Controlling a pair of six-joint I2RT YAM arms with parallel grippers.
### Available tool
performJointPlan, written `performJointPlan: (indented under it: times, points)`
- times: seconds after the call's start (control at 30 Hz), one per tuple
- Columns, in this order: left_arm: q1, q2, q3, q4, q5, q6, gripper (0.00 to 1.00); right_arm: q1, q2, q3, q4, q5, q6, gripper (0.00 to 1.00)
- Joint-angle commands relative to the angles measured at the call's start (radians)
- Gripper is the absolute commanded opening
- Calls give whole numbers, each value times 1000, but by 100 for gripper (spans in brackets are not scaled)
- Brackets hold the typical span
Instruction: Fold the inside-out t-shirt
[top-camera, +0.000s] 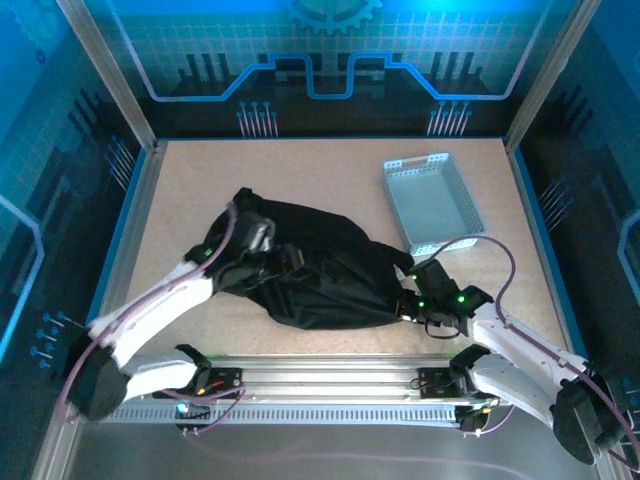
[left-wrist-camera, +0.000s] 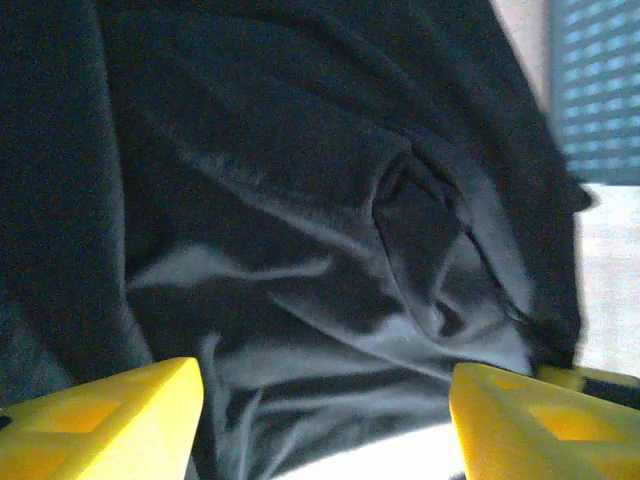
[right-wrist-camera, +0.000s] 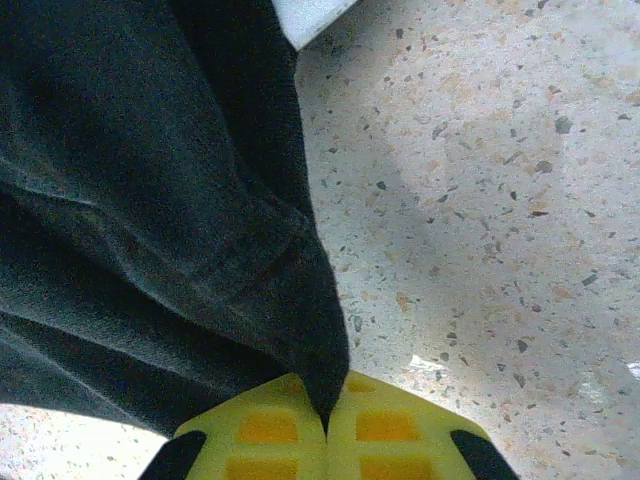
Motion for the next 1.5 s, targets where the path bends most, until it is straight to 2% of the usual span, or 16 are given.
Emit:
performJointPlan:
  times: [0.0, 0.2, 0.3, 0.43, 0.67, 0.87, 0.93, 0.97, 1.0, 1.17, 1.33, 1.4, 1.47]
  points:
    - [-53, 199, 196, -98, -100, 113, 69, 17, 14, 4, 5, 8, 28, 0]
    - [-140, 447, 462, -209, -202, 131, 66, 32, 49, -9, 29, 32, 26, 0]
    - [-164, 531, 532, -261, -227, 118, 54, 34, 51, -10, 37, 33, 27, 0]
    - [-184, 560, 562, -315, -307, 113, 54, 35, 53, -7, 36, 38, 22, 0]
    - [-196, 592, 551, -311, -286, 119, 41, 35, 56, -1, 31, 45, 17, 0]
    - [-197, 595, 543, -283, -284, 128, 24, 38, 64, 3, 42, 44, 20, 0]
    - [-197, 593, 545, -276, -278, 132, 7, 37, 70, 5, 44, 46, 20, 0]
    - [-197, 580, 534, -258, -269, 132, 2, 37, 74, 8, 43, 50, 19, 0]
    - [-197, 555, 514, -232, -263, 131, 0, 37, 78, 11, 40, 55, 19, 0]
    - [-194, 387, 405, -100, -246, 151, 0, 37, 94, 21, 50, 82, 33, 0]
    - [-196, 18, 110, 297, -81, 166, 0, 36, 166, 57, 63, 112, 50, 0]
    - [-197, -130, -23, 424, -66, 129, 0, 35, 203, 75, 62, 124, 52, 0]
    - [-197, -250, -139, 483, -78, 87, 0, 34, 225, 86, 60, 132, 43, 0]
